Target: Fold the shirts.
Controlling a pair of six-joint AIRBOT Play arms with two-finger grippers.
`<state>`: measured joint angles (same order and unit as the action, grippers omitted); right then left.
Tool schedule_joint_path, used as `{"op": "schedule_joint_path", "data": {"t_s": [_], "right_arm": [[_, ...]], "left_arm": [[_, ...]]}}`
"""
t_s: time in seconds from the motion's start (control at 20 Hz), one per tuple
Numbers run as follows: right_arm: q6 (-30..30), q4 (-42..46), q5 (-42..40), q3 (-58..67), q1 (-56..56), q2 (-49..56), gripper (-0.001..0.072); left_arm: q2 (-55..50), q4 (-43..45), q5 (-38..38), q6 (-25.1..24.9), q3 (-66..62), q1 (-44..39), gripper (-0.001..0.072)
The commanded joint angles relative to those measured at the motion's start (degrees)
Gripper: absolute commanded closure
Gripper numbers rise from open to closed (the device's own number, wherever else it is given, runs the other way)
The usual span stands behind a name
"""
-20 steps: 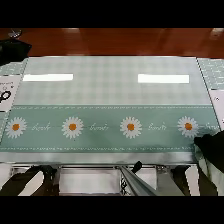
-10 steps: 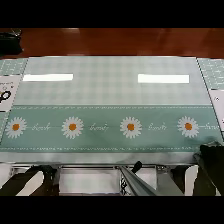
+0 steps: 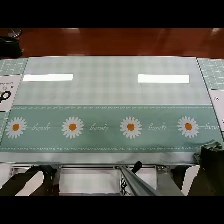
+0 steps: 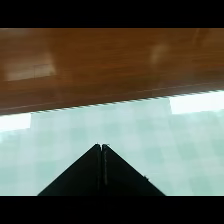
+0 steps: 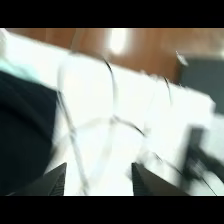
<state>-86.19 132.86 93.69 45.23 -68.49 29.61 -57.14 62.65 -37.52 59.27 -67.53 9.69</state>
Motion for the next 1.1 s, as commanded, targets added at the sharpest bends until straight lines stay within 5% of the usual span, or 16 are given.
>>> {"op": "schedule_joint_path", "data": {"t_s": [0.0,0.05,0.15,0.2,0.35,0.4,0.5,0.55,0.85,1.05], "right_arm": [[1.4,-19.3,-13.07,1.7,-0.02,1.31,0.0216],[3.37,-26.75,-16.0,3.08,0.94,2.8,0.0217],[8.11,-43.98,-19.65,6.49,5.84,7.56,0.0217],[9.49,-50.31,-20.81,8.22,9.7,10.12,0.0217],[10.43,-58.05,-23.28,15.23,26.56,18.58,0.0188],[10.4,-57.29,-23.19,18.29,33.38,21.55,0.0101],[9.42,-54.23,-21.11,24.28,45.05,26.99,0.01],[8.39,-52.65,-19.54,26.77,49.48,29.53,0.01],[4.72,-49.83,-10.51,30.29,60.13,38.56,0.01],[4.81,-49.79,-10.58,30.29,60.08,39.43,0.0103]], "left_arm": [[-0.02,0.37,-4.0,-0.02,-0.07,-0.22,0.0682],[-0.04,0.39,-6.86,0.0,-0.13,-0.57,0.0605],[-0.68,0.42,-14.01,4.22,-0.33,-1.62,0.0301],[-1.62,0.42,-18.82,5.62,-0.72,-2.51,0.0247],[-3.87,1.84,-27.04,9.44,-0.92,-8.02,0.0246],[-4.39,5.4,-28.52,11.32,-0.92,-10.97,0.0207],[-5.68,17.77,-32.46,18.53,-0.9,-18.62,0.0027],[-6.32,22.73,-34.16,22.38,-0.9,-21.84,-0.0006],[-7.58,30.6,-37.77,37.16,-0.9,-31.26,-0.0005],[-7.58,30.56,-37.97,37.68,-0.9,-31.21,-0.0003]]}}
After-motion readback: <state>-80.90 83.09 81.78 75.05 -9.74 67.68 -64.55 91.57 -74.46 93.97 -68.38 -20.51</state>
